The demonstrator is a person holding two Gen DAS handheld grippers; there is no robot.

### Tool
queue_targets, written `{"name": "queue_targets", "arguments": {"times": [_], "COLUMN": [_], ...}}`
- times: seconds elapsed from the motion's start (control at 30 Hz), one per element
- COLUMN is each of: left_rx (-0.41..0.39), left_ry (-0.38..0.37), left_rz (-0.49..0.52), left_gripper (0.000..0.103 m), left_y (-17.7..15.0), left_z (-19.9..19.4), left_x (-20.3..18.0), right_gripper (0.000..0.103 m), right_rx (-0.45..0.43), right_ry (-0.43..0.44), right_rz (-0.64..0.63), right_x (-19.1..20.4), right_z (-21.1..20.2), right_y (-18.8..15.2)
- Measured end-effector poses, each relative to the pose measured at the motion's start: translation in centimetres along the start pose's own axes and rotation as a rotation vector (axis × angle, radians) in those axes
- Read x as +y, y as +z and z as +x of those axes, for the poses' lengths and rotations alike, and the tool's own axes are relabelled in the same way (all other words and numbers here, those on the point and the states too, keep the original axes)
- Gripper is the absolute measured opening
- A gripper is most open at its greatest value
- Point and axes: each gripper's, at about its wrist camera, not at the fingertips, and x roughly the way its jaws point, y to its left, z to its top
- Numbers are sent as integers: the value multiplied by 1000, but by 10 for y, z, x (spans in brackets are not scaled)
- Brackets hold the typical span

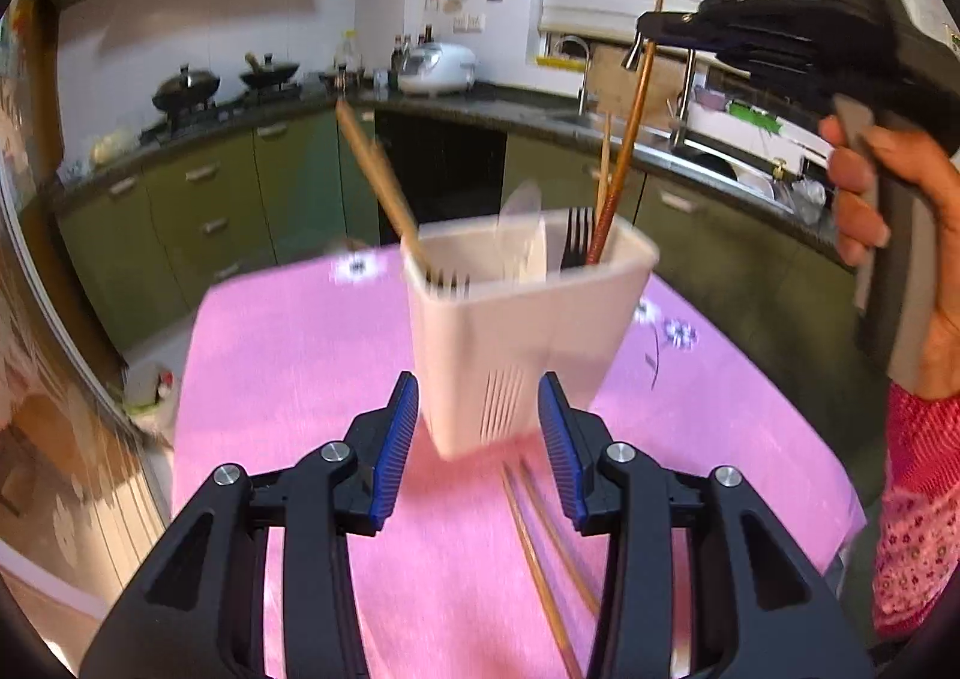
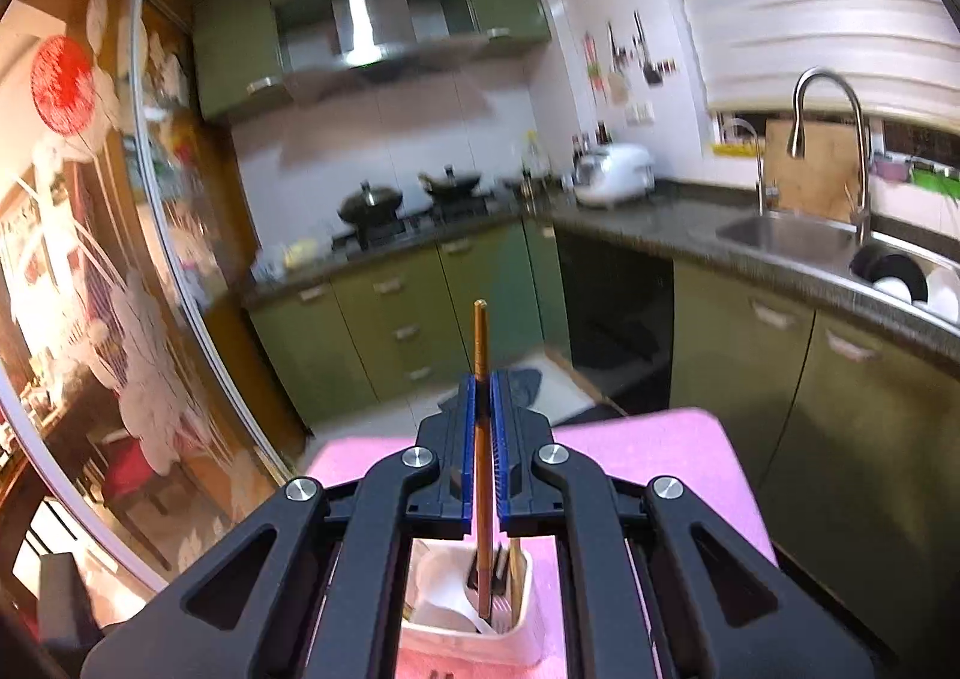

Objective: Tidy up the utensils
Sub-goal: 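Drop the chopstick into the holder with the left gripper while the right gripper releases its chopstick, then grasp a wooden chopstick with the left gripper while the right gripper grasps the last chopstick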

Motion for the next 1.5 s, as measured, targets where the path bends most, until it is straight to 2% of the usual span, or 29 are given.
{"name": "queue_targets", "arguments": {"times": [0.2,0.23,0.27,0.3,0.43,0.57,0.63,0.8,0.93,0.97,1.0,1.07,1.17,1.5], "left_rx": [70,82,92,105,148,196,234,283,292,290,288,289,291,266], "left_ry": [-15,-19,-22,-27,-36,-11,-2,14,60,63,66,69,63,46], "left_rz": [-41,-46,-47,-45,-30,-15,-14,5,29,30,26,27,22,0], "left_gripper": [45,45,45,45,45,45,45,45,45,42,32,21,10,6], "left_y": [-27,-31,-34,-38,-48,-59,-65,-73,-78,-77,-77,-76,-75,-81], "left_z": [16,20,23,27,42,61,75,94,102,101,101,101,101,90], "left_x": [5,4,3,1,-10,-16,-19,-27,-33,-34,-34,-37,-42,-26], "right_gripper": [7,9,19,23,26,39,39,39,39,39,39,39,43,43], "right_rx": [62,71,78,76,38,-23,-40,-15,21,30,34,46,81,297], "right_ry": [-25,-29,-34,-36,-45,-61,-94,-155,-168,-168,-166,-160,-135,-30], "right_rz": [-46,-54,-63,-67,-81,-73,-62,37,119,130,137,147,128,-6], "right_x": [3,4,4,4,4,-10,-22,-61,-90,-95,-98,-99,-89,-14], "right_z": [21,21,21,17,-16,-70,-97,-133,-143,-144,-144,-142,-132,-58], "right_y": [-36,-42,-46,-51,-71,-99,-120,-165,-186,-189,-191,-194,-198,-231]}}
